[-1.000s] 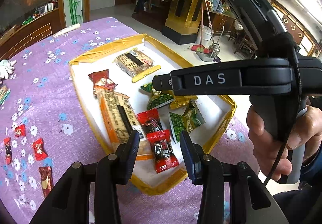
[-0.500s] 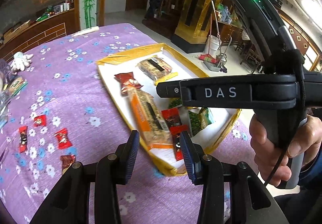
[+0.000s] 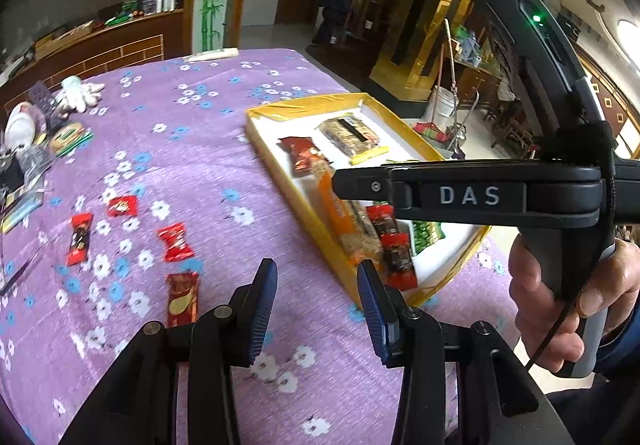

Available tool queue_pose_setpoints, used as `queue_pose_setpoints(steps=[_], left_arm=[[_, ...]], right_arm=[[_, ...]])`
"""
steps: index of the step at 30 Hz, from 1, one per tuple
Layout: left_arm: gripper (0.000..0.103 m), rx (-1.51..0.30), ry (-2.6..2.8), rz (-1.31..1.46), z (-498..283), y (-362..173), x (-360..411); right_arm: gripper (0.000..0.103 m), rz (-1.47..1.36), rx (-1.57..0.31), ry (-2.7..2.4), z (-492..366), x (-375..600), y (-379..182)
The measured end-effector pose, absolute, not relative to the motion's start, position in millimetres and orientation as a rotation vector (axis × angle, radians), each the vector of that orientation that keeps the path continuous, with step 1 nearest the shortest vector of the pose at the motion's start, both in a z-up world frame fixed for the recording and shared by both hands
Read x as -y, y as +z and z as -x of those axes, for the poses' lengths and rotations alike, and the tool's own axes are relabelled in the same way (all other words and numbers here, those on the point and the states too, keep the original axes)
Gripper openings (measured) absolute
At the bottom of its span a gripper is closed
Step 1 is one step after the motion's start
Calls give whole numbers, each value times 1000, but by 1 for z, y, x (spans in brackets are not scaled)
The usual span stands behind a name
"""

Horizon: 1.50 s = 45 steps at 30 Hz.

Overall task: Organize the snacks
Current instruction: 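Withdraw both open tools from the box toward the table, then grasp the red chocolate bar with the left tool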

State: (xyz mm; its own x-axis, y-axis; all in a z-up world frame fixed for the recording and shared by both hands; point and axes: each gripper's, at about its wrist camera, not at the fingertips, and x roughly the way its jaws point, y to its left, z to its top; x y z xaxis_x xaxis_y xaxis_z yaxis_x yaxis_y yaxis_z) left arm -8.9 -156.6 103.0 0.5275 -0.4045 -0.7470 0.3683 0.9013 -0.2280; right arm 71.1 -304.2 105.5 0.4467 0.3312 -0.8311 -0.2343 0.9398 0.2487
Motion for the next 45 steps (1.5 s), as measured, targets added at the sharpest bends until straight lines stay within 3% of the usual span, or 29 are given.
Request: queue_pose_setpoints(steps=[18, 37, 40, 42, 45], left_arm=[[45, -981, -268, 170, 26, 55, 67], [48, -1101, -240, 112, -36, 10, 86], [41, -1081, -221, 61, -40, 9, 91], [28, -1072, -199, 35, -39, 9, 92], [25, -1062, -198, 68, -30, 8, 84]], right_arm=[[45, -23, -1079, 407, -55, 254, 102], [45, -16, -1095, 369, -38, 279, 96], [45, -28, -1095, 352, -38, 287, 97], [45, -33, -1096, 345, -38, 290, 97], [45, -39, -1099, 346, -41, 289, 95]])
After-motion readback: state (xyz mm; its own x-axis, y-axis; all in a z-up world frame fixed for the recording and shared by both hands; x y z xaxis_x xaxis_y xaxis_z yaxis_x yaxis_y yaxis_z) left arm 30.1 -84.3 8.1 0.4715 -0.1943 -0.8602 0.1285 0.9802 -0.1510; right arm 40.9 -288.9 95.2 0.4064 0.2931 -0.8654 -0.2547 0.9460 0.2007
